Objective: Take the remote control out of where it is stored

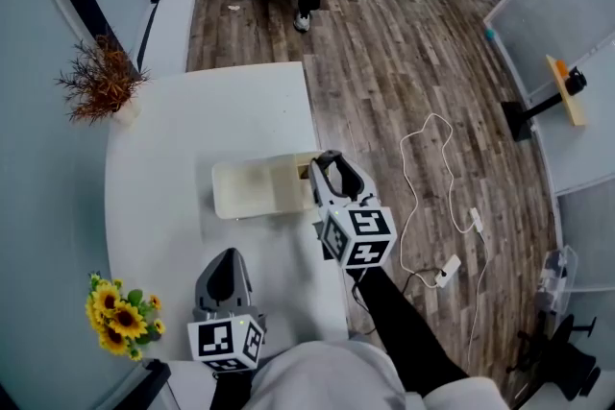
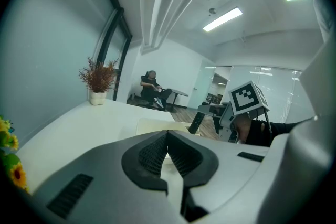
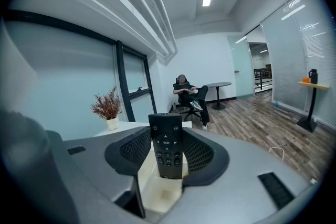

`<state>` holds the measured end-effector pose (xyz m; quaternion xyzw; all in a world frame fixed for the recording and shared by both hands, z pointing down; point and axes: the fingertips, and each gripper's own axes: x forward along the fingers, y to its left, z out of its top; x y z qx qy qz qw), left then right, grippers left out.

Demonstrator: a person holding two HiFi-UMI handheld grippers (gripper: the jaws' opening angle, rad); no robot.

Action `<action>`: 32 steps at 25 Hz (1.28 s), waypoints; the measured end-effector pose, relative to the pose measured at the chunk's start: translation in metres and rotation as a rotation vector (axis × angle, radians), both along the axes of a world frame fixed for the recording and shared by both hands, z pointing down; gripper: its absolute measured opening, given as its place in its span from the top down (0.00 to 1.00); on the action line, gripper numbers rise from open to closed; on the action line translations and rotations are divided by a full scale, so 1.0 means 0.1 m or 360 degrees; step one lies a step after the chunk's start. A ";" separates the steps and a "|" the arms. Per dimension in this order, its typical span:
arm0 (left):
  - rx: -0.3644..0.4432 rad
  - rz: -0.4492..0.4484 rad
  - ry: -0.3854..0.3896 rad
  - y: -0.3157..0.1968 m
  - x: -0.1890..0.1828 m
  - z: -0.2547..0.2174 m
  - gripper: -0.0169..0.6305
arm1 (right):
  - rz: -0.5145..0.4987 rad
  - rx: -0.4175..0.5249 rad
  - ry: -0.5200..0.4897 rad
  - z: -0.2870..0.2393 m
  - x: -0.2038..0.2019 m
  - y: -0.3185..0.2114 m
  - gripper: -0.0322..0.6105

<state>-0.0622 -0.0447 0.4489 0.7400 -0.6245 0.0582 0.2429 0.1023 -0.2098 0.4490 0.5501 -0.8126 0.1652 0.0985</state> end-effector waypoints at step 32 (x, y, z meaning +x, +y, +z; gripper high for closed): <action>0.0021 0.0012 0.0013 0.01 0.00 -0.07 0.96 | 0.0003 0.0036 -0.0004 -0.12 0.01 0.01 0.66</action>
